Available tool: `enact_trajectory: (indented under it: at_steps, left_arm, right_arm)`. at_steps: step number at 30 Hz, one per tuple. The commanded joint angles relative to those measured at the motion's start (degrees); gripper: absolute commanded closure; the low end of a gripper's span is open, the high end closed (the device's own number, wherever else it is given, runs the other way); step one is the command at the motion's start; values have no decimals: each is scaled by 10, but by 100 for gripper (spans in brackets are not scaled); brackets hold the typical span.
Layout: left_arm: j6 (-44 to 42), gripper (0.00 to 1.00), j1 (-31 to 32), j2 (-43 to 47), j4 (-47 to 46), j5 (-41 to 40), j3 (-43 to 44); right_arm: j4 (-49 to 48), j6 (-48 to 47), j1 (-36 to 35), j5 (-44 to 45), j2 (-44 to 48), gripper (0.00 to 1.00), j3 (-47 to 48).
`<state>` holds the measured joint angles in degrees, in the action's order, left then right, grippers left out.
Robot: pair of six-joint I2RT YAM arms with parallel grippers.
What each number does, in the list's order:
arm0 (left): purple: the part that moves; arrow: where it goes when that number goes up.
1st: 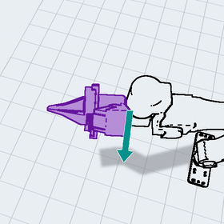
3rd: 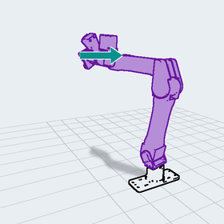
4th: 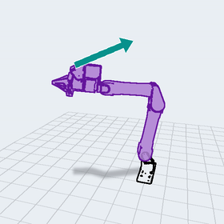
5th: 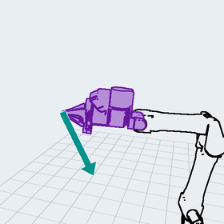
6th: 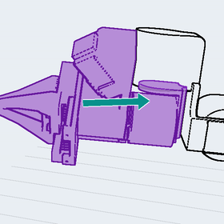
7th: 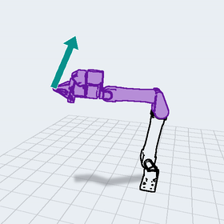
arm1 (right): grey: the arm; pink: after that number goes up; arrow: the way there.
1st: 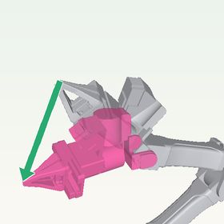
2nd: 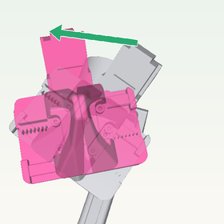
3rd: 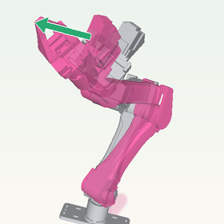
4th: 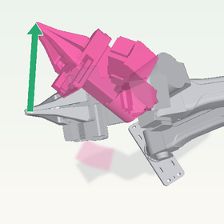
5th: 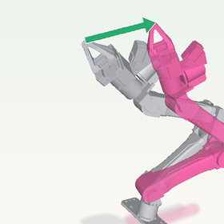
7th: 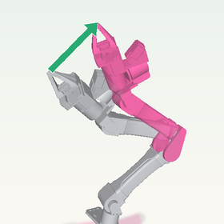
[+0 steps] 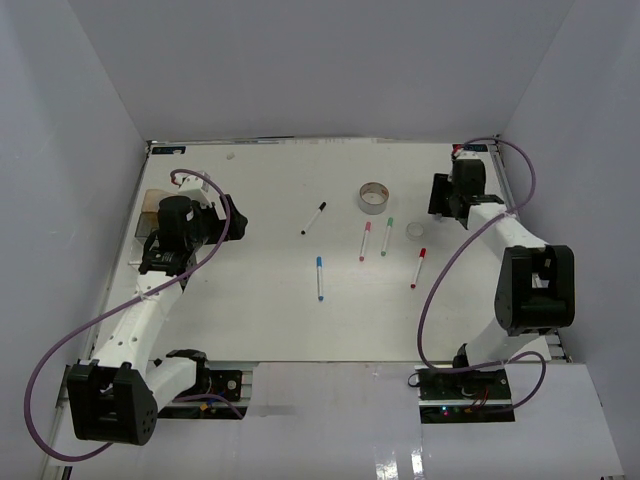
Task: Sort the stationery into containers
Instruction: Pick up the stationery from the center of the board, then place the stationery at the center of the board.
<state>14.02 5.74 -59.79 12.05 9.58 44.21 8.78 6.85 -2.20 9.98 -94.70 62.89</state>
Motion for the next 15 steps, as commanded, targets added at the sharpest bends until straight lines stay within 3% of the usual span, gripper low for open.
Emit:
enact_trajectory:
  at_steps: [1, 8, 15]
  left_arm:
    - [2, 2, 2, 5, 0, 5, 9]
    - [4, 2, 2, 10, 0, -9, 7]
    - [3, 2, 2, 11, -1, -19, 5]
  right_arm:
    - [-1, -49, -87, 39, 53, 43, 23]
    - [17, -90, -311, 24, 46, 42, 61]
    - [20, -93, -443, -9, -60, 41, 154]
